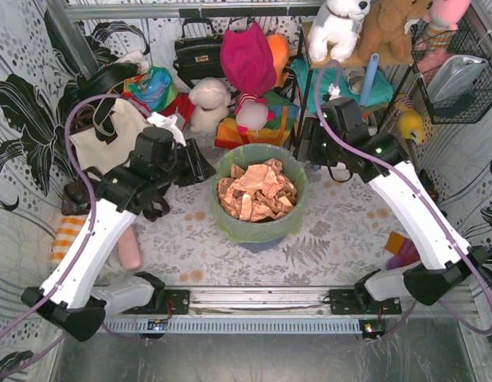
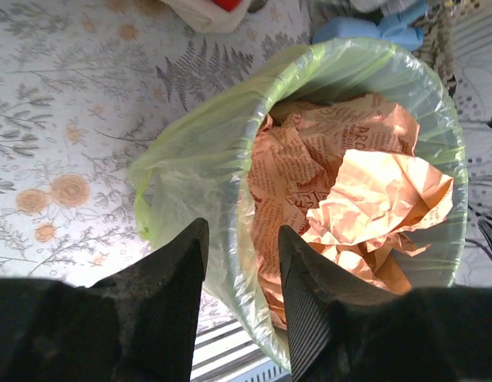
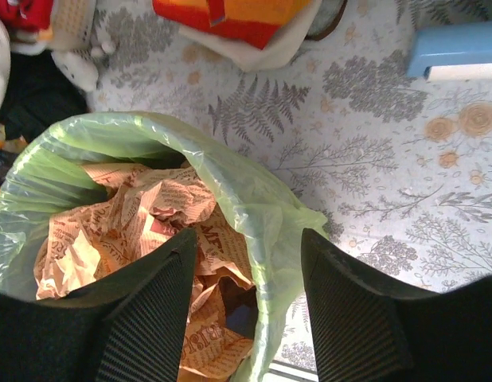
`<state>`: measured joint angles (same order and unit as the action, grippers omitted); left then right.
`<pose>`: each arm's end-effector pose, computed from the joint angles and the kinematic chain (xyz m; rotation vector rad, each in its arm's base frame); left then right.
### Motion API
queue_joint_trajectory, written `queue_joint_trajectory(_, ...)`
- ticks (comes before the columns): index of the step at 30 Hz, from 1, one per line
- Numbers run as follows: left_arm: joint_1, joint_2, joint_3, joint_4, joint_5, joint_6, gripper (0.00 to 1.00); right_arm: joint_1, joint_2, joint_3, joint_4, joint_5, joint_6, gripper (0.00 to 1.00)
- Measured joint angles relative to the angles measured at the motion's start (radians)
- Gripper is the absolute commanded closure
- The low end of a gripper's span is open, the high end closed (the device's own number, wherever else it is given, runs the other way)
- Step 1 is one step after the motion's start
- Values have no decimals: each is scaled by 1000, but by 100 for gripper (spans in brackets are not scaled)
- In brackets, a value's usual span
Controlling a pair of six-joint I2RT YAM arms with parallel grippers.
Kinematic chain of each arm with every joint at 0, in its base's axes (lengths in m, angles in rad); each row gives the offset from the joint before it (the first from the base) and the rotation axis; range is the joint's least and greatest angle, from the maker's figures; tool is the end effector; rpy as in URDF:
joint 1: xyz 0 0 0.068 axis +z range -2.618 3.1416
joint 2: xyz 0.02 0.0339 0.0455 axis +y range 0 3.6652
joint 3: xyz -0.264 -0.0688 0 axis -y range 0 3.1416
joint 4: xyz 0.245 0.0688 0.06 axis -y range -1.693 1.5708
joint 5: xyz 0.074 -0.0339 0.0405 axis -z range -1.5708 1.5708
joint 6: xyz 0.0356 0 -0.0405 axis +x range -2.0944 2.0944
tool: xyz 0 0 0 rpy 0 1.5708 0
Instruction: Tie the trash bag
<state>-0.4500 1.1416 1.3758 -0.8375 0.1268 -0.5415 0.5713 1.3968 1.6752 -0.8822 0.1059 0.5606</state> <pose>0.2002 -0.1017 0.4068 -0.0280 2.2554 -0.6893 0.2405 0.1501 0.4364 0.0499 2.2195 0.5255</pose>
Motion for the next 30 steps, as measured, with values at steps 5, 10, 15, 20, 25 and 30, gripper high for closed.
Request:
queue_joint_trajectory(5, -1, -117, -43, 7, -137, -59, 46, 0, -94, -8, -17, 72, 21, 43)
queue_joint_trajectory(10, -1, -300, -203, 30, -220, -147, 46, 0, -275, -124, -18, 131, 69, 42)
queue_joint_trajectory(15, -1, -400, -451, 74, -211, -229, 46, 0, -406, -272, -8, 166, 117, 42)
queue_joint_trajectory(20, -1, -484, -715, 155, -177, -326, 45, 0, -477, -436, 19, 191, 163, 42)
queue_joint_trajectory(25, -1, -577, -914, 314, -134, -460, 45, 0, -550, -546, 70, 190, 193, 43)
queue_joint_trajectory(30, -1, -594, -1117, 554, -72, -628, 43, 0, -584, -594, 138, 178, 214, 43)
